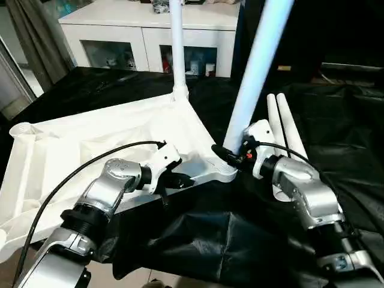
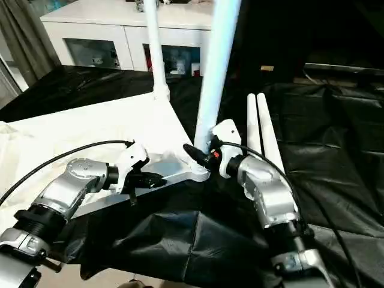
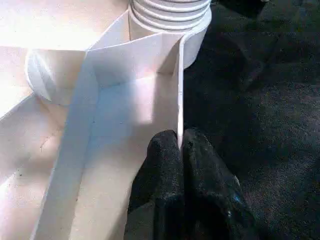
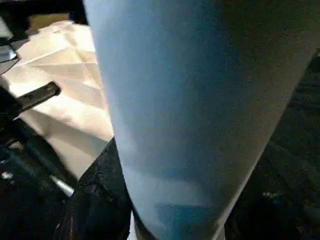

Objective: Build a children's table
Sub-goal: Pick table leg

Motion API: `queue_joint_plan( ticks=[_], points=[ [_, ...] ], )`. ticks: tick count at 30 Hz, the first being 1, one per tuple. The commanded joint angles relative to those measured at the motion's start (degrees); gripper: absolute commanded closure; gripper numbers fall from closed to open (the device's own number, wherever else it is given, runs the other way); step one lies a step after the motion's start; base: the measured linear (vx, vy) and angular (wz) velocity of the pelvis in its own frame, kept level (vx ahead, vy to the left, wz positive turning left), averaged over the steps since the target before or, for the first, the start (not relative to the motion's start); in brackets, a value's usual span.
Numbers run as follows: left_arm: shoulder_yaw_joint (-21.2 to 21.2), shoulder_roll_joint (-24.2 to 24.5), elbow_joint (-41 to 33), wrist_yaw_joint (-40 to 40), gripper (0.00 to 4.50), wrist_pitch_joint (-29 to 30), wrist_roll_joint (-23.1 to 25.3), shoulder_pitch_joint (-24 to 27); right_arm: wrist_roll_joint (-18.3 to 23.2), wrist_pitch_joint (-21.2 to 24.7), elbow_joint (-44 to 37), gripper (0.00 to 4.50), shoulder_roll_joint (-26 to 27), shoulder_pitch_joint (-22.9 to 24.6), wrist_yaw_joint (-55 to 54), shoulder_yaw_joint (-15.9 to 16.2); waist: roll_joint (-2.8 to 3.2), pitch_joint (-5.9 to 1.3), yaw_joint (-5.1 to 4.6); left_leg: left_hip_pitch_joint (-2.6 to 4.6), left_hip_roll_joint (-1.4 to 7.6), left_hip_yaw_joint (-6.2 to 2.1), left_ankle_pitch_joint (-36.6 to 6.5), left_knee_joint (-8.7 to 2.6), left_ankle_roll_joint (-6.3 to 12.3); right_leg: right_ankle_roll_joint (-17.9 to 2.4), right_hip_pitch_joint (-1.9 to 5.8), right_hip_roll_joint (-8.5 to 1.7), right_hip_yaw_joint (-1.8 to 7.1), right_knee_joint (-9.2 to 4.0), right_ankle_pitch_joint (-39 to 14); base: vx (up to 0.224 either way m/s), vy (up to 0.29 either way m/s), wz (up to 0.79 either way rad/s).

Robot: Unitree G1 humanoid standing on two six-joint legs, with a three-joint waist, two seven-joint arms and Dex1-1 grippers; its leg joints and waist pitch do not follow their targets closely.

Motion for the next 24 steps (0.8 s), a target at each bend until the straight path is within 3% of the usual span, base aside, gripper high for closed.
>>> queue_joint_plan(
  ticks=[1,3,8,9,14,16,20,24],
  points=[
    [1.5,0.4,-2.5,0.1,4.50,-1.3,-0.7,-1.1,-0.8,2.3,4.1,2.60,0.3,2.1,4.3,4.4,-0.49,-3.89,-0.13,1.00,2.46,-1.05,-14.2,-4.50,1.68,-7.6,2.66,-4.71,3.35,-5.23,-21.4,0.000,0.000,0.00],
    [1.3,0.6,-2.6,-0.4,4.50,-1.4,-0.6,-1.1,-0.7,1.9,5.0,2.60,0.1,1.6,5.5,4.6,-0.53,-3.88,-0.12,1.04,2.46,-1.04,-14.5,-4.49,1.60,-7.9,2.66,-4.75,3.36,-5.21,-21.2,0.000,0.000,0.00],
    [-0.5,3.0,-4.5,-5.0,4.50,-1.5,0.1,-1.5,0.3,0.6,10.6,2.60,-1.3,-2.1,14.4,5.5,-0.84,-3.07,-0.33,0.98,2.55,-1.07,-15.8,-4.79,2.15,-8.6,2.48,-4.65,3.42,-5.31,-21.6,0.000,0.000,0.00],
    [-0.6,3.4,-4.8,-5.8,4.50,-1.6,0.1,-1.7,0.2,0.3,11.4,2.60,-1.7,-2.5,16.0,5.7,-1.18,-2.75,-0.44,0.97,2.59,-1.06,-16.1,-4.92,2.19,-8.5,2.37,-4.66,3.46,-5.39,-21.9,0.000,0.000,0.00],
    [-1.0,4.9,-4.5,-7.8,4.50,-1.4,0.7,-3.1,-0.9,-2.4,16.1,2.60,-2.8,-4.8,21.9,6.6,-1.04,-2.15,-0.65,1.24,2.66,-1.15,-18.3,-5.16,1.87,-9.0,2.12,-4.73,3.53,-5.55,-23.7,0.000,0.000,0.00],
    [-1.0,5.0,-4.5,-7.6,4.50,-1.5,0.9,-3.3,-1.1,-3.0,17.1,2.60,-2.8,-5.3,22.7,6.6,-1.24,-2.00,-0.71,1.26,2.74,-1.24,-18.6,-5.34,1.65,-9.5,2.25,-4.74,3.55,-5.51,-23.1,0.000,0.000,0.00],
    [0.8,4.0,-5.0,-5.7,4.50,0.9,-0.2,-3.8,-1.9,-4.5,19.6,2.60,-1.5,-6.8,19.0,5.3,-1.39,-1.88,-0.72,1.44,2.68,-1.14,-19.0,-5.32,1.39,-9.9,2.16,-4.94,3.61,-5.59,-24.3,0.000,0.000,0.00],
    [3.4,1.9,-5.6,-2.3,4.50,5.2,-1.8,-4.9,-4.1,-5.7,25.1,2.60,1.3,-8.9,6.5,2.6,-1.58,-1.00,-1.46,1.80,2.53,-1.56,-23.4,-5.66,-0.23,-8.3,1.89,-5.10,3.18,-6.49,-32.2,0.000,0.000,0.00]
  ],
)
